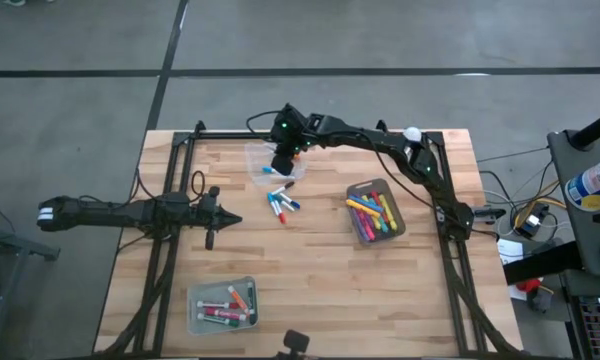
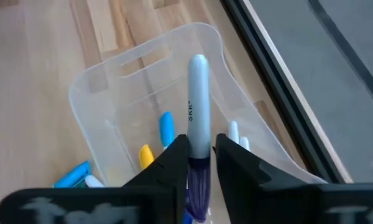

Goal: Pick & Place Markers
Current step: Put the white and violet highlighter pen into the transparent bin, then put the white and light blue highlighter pen into the transparent bin

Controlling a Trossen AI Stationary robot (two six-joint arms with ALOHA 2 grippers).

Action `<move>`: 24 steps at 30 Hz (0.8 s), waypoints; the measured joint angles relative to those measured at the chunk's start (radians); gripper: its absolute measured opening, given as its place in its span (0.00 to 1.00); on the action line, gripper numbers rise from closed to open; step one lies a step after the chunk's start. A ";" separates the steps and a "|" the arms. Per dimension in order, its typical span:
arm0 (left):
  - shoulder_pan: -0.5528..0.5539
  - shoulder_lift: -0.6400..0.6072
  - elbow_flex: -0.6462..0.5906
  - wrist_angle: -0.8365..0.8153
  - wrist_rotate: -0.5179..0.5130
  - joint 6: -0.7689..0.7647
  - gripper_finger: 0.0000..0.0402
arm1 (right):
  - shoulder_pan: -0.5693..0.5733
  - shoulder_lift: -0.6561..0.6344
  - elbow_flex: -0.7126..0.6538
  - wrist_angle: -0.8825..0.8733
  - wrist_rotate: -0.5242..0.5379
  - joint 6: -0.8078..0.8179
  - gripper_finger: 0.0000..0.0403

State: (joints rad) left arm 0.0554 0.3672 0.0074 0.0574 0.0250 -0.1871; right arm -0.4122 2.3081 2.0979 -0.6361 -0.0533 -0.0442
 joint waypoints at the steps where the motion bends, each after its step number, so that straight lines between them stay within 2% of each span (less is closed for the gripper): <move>1: 0.000 0.000 0.000 0.000 0.000 0.000 0.00 | 0.000 0.000 0.000 0.000 -0.002 0.008 0.21; 9: 0.000 0.000 0.000 0.000 0.000 0.000 0.00 | 0.011 -0.002 0.000 -0.020 -0.008 0.009 0.33; 16: 0.000 0.000 0.000 0.000 0.000 0.000 0.00 | 0.031 -0.018 0.000 -0.106 -0.007 0.016 0.37; 20: 0.000 0.000 0.000 0.000 0.000 0.000 0.00 | 0.054 -0.046 0.000 -0.187 -0.007 0.012 0.33; 24: 0.000 0.000 0.000 0.000 0.000 0.000 0.00 | 0.072 -0.057 -0.003 -0.253 -0.008 -0.015 0.18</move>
State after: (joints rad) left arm 0.0553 0.3672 0.0074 0.0578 0.0250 -0.1871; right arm -0.3404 2.2509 2.0952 -0.8891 -0.0608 -0.0597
